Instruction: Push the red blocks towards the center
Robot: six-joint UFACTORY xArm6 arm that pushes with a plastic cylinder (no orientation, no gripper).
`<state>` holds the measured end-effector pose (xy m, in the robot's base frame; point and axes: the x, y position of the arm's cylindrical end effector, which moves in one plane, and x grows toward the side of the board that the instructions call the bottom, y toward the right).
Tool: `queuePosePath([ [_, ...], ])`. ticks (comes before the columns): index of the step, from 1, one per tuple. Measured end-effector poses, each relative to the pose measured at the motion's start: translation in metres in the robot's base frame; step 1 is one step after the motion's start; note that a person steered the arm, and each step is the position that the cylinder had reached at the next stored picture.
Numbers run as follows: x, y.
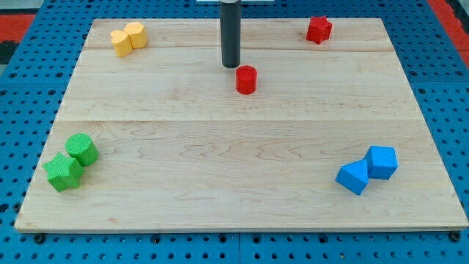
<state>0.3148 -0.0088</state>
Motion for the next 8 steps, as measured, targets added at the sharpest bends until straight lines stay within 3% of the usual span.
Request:
queuePosePath([
  [2,0.007,0.075],
  [3,0.006,0.158],
  [4,-0.023,0.251],
  [5,-0.092,0.261],
  [6,-0.120,0.219],
  [7,-0.110,0.164],
  [8,-0.071,0.141],
])
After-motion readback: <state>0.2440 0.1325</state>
